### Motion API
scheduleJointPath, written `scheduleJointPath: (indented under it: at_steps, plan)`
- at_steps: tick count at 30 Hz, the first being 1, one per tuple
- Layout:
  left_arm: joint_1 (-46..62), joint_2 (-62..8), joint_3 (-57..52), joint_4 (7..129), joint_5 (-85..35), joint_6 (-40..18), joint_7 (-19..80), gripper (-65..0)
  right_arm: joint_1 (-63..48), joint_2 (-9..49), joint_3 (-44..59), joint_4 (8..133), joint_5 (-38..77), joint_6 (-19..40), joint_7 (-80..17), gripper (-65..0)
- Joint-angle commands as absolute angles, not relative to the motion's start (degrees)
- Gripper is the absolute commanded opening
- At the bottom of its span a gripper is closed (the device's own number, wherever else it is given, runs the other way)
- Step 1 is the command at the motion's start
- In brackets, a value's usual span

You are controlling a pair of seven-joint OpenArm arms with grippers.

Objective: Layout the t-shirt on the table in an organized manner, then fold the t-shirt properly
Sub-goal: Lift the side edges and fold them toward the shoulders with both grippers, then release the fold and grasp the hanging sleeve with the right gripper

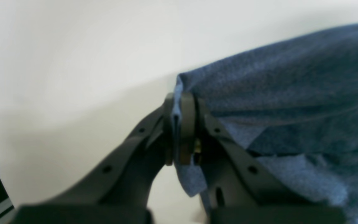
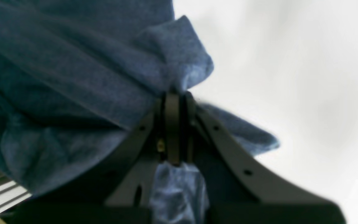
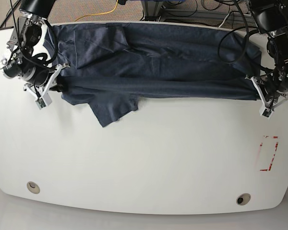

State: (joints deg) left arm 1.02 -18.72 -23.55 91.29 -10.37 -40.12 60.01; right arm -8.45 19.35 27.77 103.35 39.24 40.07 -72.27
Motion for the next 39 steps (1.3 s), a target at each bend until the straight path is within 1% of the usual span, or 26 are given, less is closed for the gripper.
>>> scheduleJointPath:
  at_steps: [1,10,12,14,18,19,21,22,23,24,25,26,27,29,33,39]
  plan:
    - [1.10,-19.65,-23.69,92.18,-10.33,-40.00,59.21,-65.0,-9.71,19.91,28.18,104.31,39.34,40.00,-71.87,-65.0]
    - [4.00,-21.05,-21.93,92.18,-10.24,-40.00,59.21,-65.0,-14.02,18.77,28.18,104.40,38.90,40.00,-71.69,-64.8]
    - [4.62,-21.58,-20.79,92.18,-10.24,-40.00,59.21,-65.0,-14.29,18.77,28.18,104.40,38.81,40.00,-71.69,-63.4]
    - [5.23,-22.11,-19.65,92.18,-10.24,-40.00,59.21,-65.0,-14.73,18.68,28.18,104.40,38.81,40.00,-71.69,-59.5]
    - [6.02,-22.46,-18.51,92.18,-10.15,-40.00,59.21,-64.4,-14.90,18.68,28.18,104.40,38.81,40.00,-71.69,-42.8]
    - [6.29,-22.46,-18.51,92.18,-10.15,-40.00,59.21,-61.4,-14.90,18.68,28.18,104.40,38.81,40.00,-71.69,-38.2]
    - [6.37,-22.46,-18.51,92.35,-10.15,-40.00,59.21,-53.1,-14.90,18.68,28.18,104.48,38.81,40.00,-71.69,-28.2]
    - [6.37,-22.46,-18.51,92.35,-10.15,-40.00,59.21,-49.6,-14.90,18.86,28.18,104.48,38.90,40.00,-71.69,-24.7]
    - [6.37,-22.46,-18.59,92.44,-10.15,-40.00,59.21,-44.0,-14.99,18.95,28.18,104.48,39.25,40.00,-71.69,-19.8]
    - [6.37,-22.46,-18.68,92.53,-10.15,-40.00,59.21,-39.4,-14.99,19.03,28.18,104.57,39.34,40.00,-71.69,-16.3]
    - [6.37,-22.46,-18.68,92.53,-10.15,-40.00,59.21,-37.6,-14.99,19.03,28.26,104.75,39.34,40.00,-71.69,-14.7]
    - [6.37,-22.46,-18.68,92.53,-10.15,-40.00,59.21,-33.1,-14.99,19.03,28.97,105.80,39.34,40.00,-71.69,-11.9]
    - [6.29,-22.46,-18.77,92.53,-10.15,-40.00,59.21,-30.1,-15.08,19.03,30.02,107.30,39.34,40.00,-71.78,-10.6]
    - [6.02,-22.46,-18.86,92.62,-10.15,-40.00,59.21,-28.3,-15.08,18.77,31.87,109.85,39.34,40.00,-72.13,-10.3]
    - [5.93,-22.46,-20.00,93.76,-10.15,-40.00,59.21,-28.3,-14.37,18.59,33.27,113.36,39.43,40.00,-73.63,-9.8]
    - [5.93,-22.46,-20.53,97.27,-10.15,-40.00,59.21,-28.3,-9.01,17.54,32.92,110.81,40.66,40.00,-73.71,-10.1]
